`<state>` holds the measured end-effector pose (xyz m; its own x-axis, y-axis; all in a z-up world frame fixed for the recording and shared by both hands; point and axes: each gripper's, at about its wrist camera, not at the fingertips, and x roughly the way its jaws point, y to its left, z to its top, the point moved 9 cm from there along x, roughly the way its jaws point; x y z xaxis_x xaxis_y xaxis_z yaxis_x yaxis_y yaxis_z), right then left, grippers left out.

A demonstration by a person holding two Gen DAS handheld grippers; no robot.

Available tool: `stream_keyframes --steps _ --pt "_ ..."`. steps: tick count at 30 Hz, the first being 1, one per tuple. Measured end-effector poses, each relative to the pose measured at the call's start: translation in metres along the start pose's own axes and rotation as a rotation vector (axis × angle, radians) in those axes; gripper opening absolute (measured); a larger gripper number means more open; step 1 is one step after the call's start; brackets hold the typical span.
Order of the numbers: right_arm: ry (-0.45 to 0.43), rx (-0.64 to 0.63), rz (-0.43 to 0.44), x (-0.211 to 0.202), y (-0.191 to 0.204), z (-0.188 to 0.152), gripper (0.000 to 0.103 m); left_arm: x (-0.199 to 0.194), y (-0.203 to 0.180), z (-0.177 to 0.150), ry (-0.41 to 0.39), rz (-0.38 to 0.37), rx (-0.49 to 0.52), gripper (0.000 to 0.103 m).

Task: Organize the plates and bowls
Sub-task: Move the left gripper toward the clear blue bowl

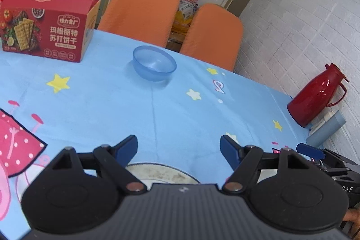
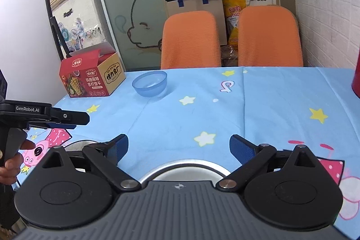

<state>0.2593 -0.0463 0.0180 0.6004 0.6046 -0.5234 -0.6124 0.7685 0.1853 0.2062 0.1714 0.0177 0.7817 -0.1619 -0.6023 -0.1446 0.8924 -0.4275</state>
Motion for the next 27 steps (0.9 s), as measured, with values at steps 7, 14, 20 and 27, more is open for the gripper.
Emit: stream_keyframes --steps 7,14,20,27 --pt "0.048 -0.085 0.021 0.052 0.016 0.032 0.103 0.035 0.023 0.026 0.012 0.043 -0.022 0.074" --pt "0.086 -0.150 0.030 0.106 0.021 0.068 0.103 0.080 0.035 0.049 0.039 0.063 -0.015 0.074" --pt "0.127 -0.173 0.018 0.159 0.014 0.086 0.103 0.115 0.044 0.070 0.059 0.090 -0.013 0.074" --pt "0.173 -0.169 0.007 0.215 0.006 0.097 0.103 0.155 0.072 0.111 0.033 0.167 -0.090 0.074"
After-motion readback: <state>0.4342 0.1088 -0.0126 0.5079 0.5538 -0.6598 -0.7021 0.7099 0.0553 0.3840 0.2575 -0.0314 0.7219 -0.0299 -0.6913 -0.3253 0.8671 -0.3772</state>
